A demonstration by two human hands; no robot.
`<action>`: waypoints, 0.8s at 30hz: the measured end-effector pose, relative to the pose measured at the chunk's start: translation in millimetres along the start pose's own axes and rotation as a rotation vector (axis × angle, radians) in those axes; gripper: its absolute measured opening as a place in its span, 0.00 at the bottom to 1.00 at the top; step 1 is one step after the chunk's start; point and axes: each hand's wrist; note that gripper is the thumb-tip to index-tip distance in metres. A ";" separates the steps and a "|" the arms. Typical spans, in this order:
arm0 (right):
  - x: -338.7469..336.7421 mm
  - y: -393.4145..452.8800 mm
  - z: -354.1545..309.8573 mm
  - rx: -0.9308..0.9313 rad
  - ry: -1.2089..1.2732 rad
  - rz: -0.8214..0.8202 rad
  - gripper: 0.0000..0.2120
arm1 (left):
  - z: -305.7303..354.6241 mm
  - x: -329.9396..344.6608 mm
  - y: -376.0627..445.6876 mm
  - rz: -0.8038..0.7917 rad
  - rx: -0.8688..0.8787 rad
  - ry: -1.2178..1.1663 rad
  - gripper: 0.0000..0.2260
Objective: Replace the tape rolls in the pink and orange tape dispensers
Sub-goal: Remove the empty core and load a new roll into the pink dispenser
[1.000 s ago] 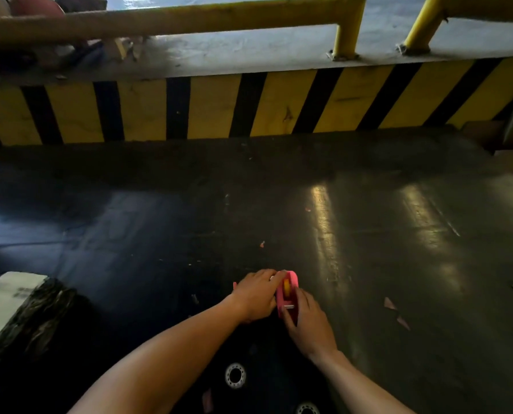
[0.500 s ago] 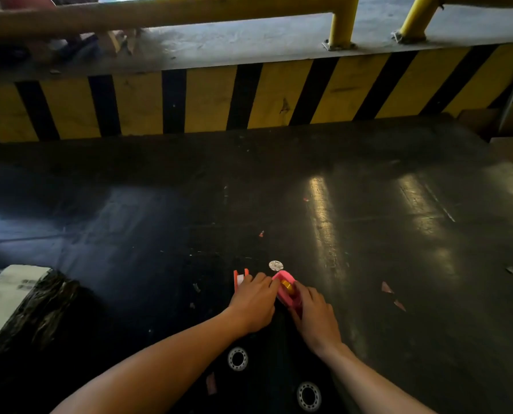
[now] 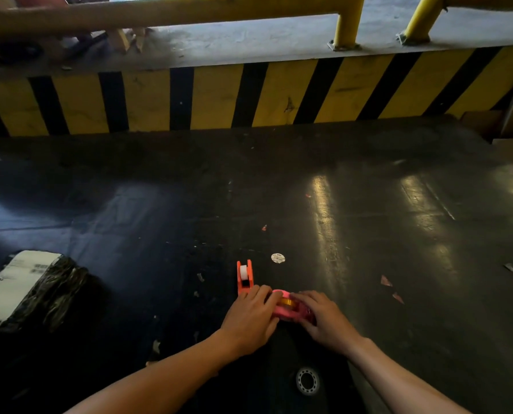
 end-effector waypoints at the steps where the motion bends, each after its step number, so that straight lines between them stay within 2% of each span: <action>1: 1.4 -0.8 -2.1 0.002 -0.005 0.048 0.25 | -0.9 0.6 1.0 0.001 -0.003 -0.021 0.27; 3: 4.1 -0.8 -9.2 0.004 0.001 0.135 0.23 | -3.1 2.5 4.9 -0.028 -0.015 -0.046 0.28; 6: 5.4 1.6 -20.2 0.010 -0.022 0.178 0.20 | -7.9 4.6 10.9 -0.084 -0.038 -0.051 0.26; 14: 9.2 2.5 -32.8 0.034 -0.084 0.344 0.06 | -4.7 5.2 15.7 -0.091 -0.052 0.011 0.24; 22: 7.3 -2.8 -23.2 -0.125 -0.035 0.377 0.10 | -1.1 2.7 13.1 -0.052 -0.102 -0.008 0.22; 24: 2.0 -8.6 -24.1 -0.094 0.035 0.393 0.07 | -2.0 2.4 11.5 -0.012 -0.139 -0.072 0.23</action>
Point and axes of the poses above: each hand's wrist, its own y-axis towards the middle knuckle, its own x-axis out of the palm, z = x × y, and after that the axes turned 14 degrees about x, right-handed
